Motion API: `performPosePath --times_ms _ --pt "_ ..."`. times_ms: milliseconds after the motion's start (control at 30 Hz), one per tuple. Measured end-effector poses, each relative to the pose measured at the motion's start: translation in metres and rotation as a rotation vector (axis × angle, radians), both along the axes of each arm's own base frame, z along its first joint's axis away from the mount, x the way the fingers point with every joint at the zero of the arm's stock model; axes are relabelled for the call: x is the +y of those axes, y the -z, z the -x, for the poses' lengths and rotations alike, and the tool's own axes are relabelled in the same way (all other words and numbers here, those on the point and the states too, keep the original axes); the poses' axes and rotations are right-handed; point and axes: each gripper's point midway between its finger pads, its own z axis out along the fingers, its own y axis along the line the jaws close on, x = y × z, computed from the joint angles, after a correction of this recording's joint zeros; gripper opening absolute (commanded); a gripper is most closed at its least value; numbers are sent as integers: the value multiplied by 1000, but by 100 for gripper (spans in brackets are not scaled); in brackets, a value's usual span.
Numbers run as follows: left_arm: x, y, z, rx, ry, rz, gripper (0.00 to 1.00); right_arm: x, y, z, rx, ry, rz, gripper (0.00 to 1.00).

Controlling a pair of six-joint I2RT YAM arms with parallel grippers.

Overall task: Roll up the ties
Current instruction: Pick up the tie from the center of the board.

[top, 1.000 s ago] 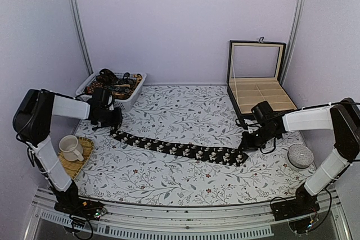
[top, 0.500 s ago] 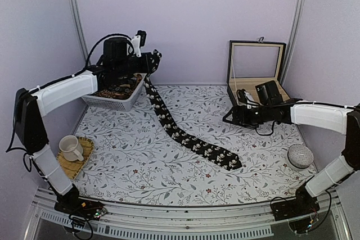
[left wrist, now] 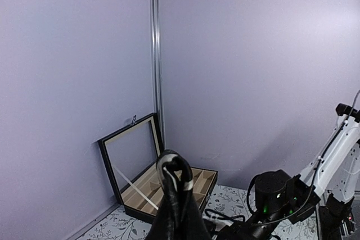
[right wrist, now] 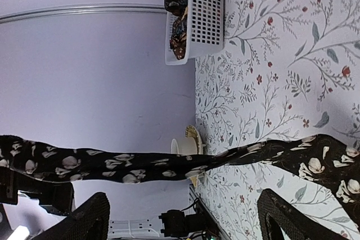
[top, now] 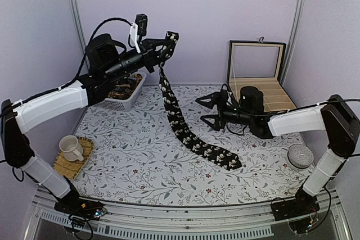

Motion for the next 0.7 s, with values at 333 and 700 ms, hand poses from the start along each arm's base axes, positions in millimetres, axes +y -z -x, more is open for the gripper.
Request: performPosePath --times_ms 333,700 --pt "-6 -18 44 -173 140 -7 0 65 47 19 289 -105 -202 93" --pt "-2 -47 94 -320 255 3 0 95 40 11 354 -136 -355 83"
